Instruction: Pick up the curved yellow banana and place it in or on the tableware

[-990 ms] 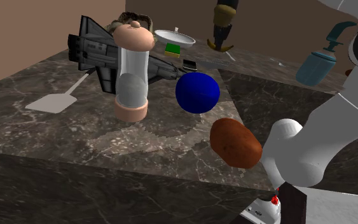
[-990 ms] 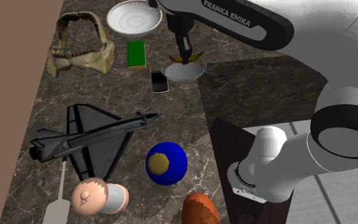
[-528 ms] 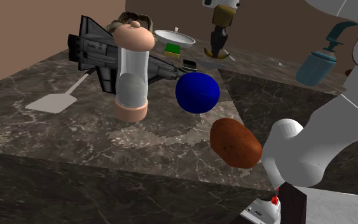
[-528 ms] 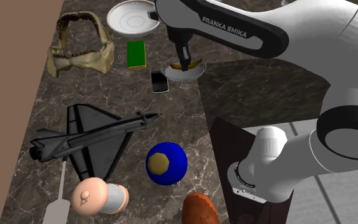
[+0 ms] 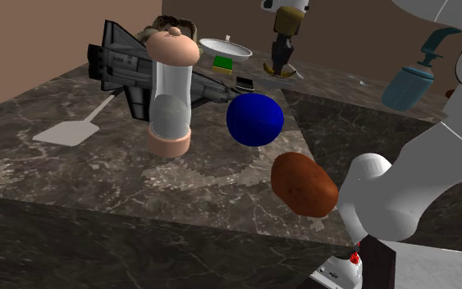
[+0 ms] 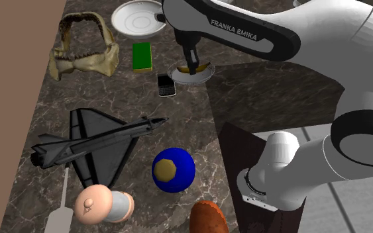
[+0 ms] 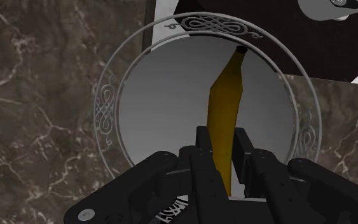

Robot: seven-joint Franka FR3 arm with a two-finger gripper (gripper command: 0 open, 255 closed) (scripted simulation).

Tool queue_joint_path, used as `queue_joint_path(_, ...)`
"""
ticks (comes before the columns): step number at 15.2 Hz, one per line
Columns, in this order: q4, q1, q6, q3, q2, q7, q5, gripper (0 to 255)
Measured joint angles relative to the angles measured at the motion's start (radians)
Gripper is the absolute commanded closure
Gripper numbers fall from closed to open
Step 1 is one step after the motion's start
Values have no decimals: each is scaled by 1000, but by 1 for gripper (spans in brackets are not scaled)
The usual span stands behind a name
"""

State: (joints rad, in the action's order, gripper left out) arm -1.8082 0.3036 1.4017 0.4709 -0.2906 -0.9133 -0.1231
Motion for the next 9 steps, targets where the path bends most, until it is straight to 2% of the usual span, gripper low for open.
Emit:
queue_joint_path(6, 0, 0, 0, 0, 0, 0, 0, 0)
queue_joint_path(9, 110, 3, -72, 8, 41, -17, 13, 0)
